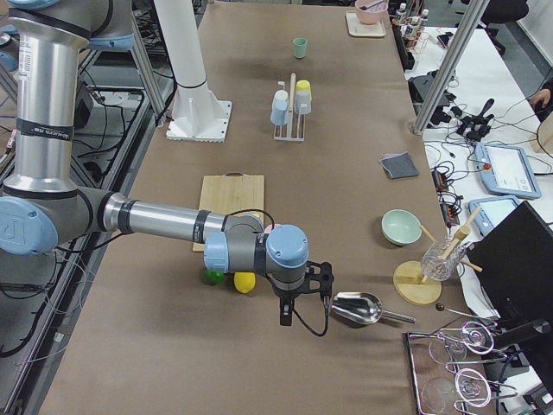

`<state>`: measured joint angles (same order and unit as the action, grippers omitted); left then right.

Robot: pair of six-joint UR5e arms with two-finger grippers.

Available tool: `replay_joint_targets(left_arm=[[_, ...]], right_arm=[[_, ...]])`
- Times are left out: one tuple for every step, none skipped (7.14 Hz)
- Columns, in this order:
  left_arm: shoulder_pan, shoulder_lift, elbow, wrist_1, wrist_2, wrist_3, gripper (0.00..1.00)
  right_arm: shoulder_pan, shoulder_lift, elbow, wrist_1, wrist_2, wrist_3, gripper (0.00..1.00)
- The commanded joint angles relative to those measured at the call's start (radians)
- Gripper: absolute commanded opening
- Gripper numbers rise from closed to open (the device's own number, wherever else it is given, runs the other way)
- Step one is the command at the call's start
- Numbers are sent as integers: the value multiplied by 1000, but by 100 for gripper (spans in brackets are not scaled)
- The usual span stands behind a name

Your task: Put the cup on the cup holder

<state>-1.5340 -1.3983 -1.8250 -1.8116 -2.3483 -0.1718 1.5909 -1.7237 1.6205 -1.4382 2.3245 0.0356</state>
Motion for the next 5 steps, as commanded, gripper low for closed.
replay_joint_targets(left_arm=[[0,1,3,-9,1,0,98],[0,1,13,-34,1,0,98],[2,1,16,-37,1,0,98],[0,2,15,-37,1,0,98],[0,2,16,-37,0,0,98]], right_arm=[[-44,16,10,-33,28,96,99],[-69,44,6,-36,33,121,99],[-94,100,-5,-65,32,141,99],[-124,160,-8,-105,35,179,99],[-152,191,-20,-122,45,203,99]])
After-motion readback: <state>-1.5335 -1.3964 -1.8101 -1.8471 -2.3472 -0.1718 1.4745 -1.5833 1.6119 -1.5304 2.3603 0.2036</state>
